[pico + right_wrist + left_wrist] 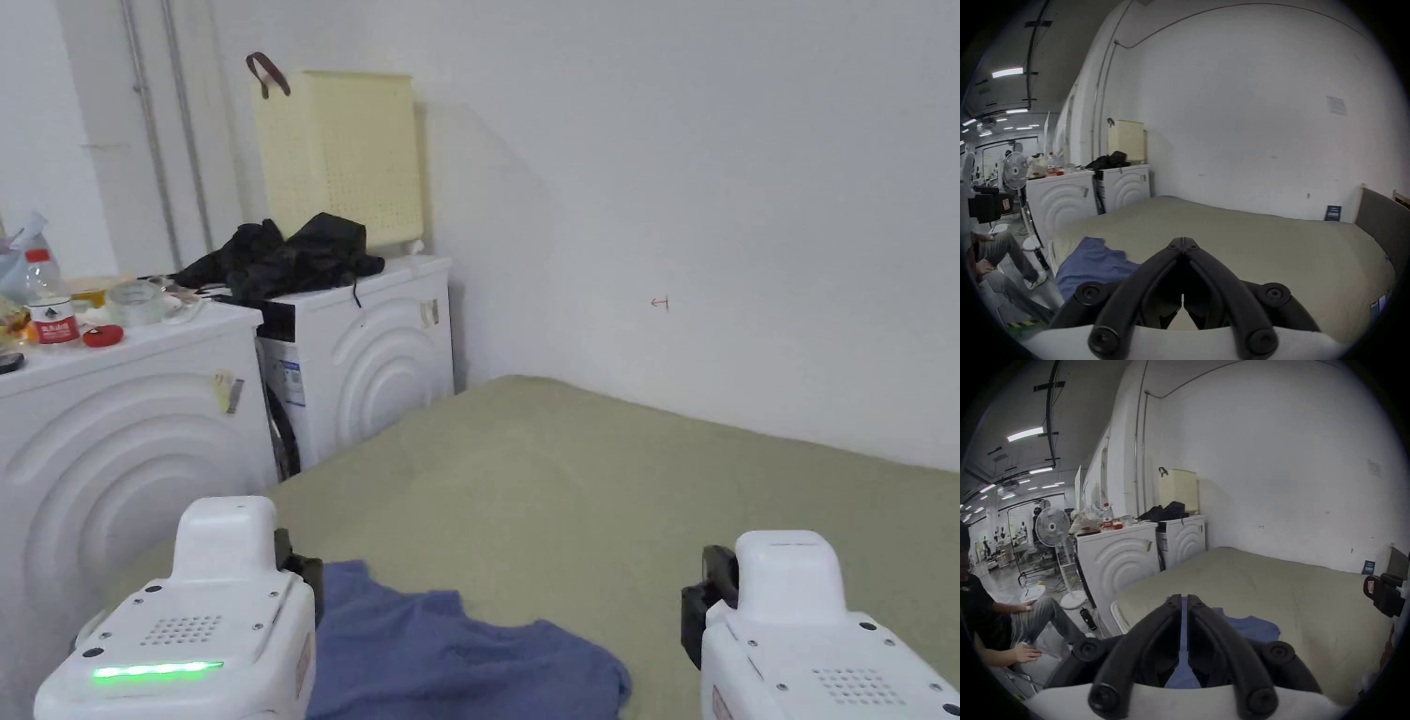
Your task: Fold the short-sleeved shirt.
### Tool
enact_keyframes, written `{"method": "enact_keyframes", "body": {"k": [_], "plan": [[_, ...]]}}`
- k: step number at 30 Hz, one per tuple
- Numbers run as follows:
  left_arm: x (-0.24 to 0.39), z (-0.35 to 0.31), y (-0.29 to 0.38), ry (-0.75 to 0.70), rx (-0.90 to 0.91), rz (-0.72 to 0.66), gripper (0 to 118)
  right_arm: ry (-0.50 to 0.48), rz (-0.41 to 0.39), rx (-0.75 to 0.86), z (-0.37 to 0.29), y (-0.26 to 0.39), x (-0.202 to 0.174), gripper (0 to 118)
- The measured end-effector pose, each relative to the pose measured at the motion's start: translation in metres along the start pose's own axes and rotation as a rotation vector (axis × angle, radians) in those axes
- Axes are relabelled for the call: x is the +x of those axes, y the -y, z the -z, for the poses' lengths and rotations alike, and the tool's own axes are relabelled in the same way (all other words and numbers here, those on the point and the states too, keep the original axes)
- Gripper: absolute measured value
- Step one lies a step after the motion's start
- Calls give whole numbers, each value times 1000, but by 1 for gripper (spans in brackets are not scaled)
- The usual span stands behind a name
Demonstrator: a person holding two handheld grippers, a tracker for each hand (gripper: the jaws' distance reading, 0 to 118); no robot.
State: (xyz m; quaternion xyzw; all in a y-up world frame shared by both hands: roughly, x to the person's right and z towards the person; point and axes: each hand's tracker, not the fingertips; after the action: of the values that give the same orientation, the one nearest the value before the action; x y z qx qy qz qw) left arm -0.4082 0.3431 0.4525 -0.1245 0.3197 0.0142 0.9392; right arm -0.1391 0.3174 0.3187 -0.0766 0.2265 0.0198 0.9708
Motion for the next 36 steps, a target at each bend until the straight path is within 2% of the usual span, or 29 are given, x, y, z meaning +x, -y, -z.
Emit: {"method": "enact_keyframes", "body": {"k": [6, 13, 18, 23, 24, 25, 26, 27, 28, 32, 33, 34, 36], "plan": [[-10, 19, 14, -10, -50, 15, 6, -29, -17, -18, 9, 8, -12, 0], [4, 82, 39, 95, -207, -1, 6, -29, -31, -78, 27, 29, -13, 0], [37, 162, 79, 211, -401, -6, 7, -19, -27, -154, 41, 58, -3, 0], [75, 237, 134, 278, -630, 65, 7, -6, -41, -237, 54, 80, 6, 0], [79, 247, 142, 299, -671, 61, 10, -6, -44, -249, 55, 82, 6, 0], [83, 252, 149, 307, -700, 56, 38, 1, -47, -259, 57, 85, 6, 0], [86, 260, 156, 342, -726, 56, 77, 5, -48, -270, 59, 89, 8, 0], [90, 268, 162, 382, -778, 59, 106, 8, -48, -286, 62, 93, 9, 0], [93, 272, 168, 390, -787, 43, 117, 9, -45, -299, 66, 98, 14, 0], [108, 283, 181, 353, -788, 63, 115, 17, -35, -338, 69, 108, 18, 0], [112, 284, 185, 348, -809, 73, 113, 18, -28, -347, 68, 109, 18, 0], [116, 286, 192, 338, -858, 110, 103, 17, -23, -355, 66, 110, 19, 0], [124, 281, 197, 261, -775, 217, 97, 18, -23, -362, 59, 110, 23, 0]]}}
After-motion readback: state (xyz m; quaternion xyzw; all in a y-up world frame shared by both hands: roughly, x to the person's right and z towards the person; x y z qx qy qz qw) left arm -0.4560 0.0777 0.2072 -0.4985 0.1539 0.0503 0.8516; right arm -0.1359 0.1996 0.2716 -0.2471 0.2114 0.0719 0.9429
